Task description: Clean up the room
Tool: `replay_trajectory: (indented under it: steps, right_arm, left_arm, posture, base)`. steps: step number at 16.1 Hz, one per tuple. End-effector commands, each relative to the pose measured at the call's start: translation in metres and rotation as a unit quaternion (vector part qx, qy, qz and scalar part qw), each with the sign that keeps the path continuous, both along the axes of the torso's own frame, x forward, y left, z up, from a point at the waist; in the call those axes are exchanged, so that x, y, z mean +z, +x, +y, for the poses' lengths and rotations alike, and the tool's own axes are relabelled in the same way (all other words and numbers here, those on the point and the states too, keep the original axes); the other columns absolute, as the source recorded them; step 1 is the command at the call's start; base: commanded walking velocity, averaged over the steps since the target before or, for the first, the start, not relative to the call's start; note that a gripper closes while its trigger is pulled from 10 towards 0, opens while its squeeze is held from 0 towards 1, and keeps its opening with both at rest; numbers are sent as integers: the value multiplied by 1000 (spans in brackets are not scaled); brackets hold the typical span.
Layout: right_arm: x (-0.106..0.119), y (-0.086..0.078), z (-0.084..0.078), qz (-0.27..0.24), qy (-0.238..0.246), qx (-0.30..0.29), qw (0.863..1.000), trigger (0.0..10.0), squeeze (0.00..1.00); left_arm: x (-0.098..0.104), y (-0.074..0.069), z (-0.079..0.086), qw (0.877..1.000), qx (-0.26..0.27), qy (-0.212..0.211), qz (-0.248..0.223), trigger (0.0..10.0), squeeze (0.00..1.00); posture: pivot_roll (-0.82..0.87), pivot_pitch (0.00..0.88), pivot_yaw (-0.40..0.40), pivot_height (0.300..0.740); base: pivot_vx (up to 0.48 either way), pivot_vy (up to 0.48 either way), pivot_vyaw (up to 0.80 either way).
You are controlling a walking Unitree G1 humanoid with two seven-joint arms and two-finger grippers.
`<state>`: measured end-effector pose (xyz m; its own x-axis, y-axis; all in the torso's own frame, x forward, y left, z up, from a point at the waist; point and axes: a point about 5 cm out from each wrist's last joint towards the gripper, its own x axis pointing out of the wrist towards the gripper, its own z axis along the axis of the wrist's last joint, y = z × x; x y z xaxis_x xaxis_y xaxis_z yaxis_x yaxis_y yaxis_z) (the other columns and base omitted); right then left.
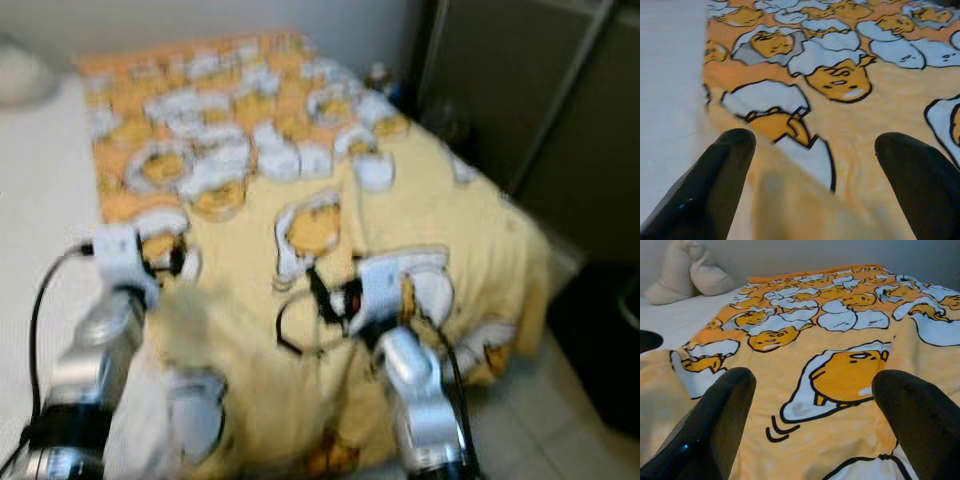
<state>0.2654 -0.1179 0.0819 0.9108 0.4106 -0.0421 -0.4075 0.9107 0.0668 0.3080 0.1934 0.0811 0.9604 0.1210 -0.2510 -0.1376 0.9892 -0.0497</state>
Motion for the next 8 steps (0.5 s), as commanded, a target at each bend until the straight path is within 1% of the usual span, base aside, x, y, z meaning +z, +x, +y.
replay_trajectory:
  steps: [1,2,4,5,7,8]
  right_arm:
    - [2,-2,-4,1,4,-4,1000,10000,0]
    - [3,-4,-1,1,7,4,1000,10000,0]
    - [1,-7,4,4,8,21,1000,10000,0]
    - [0,-7,6,6,4,23,1000,10000,0]
    - [-1,-6,6,10,8,18,1000,10000,0]
    - [-2,-5,5,14,7,12,1000,10000,0]
  left_arm:
    - [0,0,-2,1000,-1,4,4,10000,0]
    - [-1,-1,5,1000,3,14,10,10000,0]
    - [-1,-1,13,1000,7,25,14,10000,0]
    - [1,0,13,999,1,35,10,10000,0]
    - [3,1,11,999,-4,40,7,10000,0]
    - [3,1,8,999,-8,39,7,10000,0]
  posture:
    - [-132,0,69,740]
    - [-127,0,73,740]
    - [-120,0,76,740]
    - [-117,0,77,740]
    - [-115,0,76,740]
    - [-116,0,76,740]
  base:
    - [0,0,0]
    - [0,0,0]
    - [0,0,609]
    - [0,0,550]
    - [0,0,534]
    - [0,0,0]
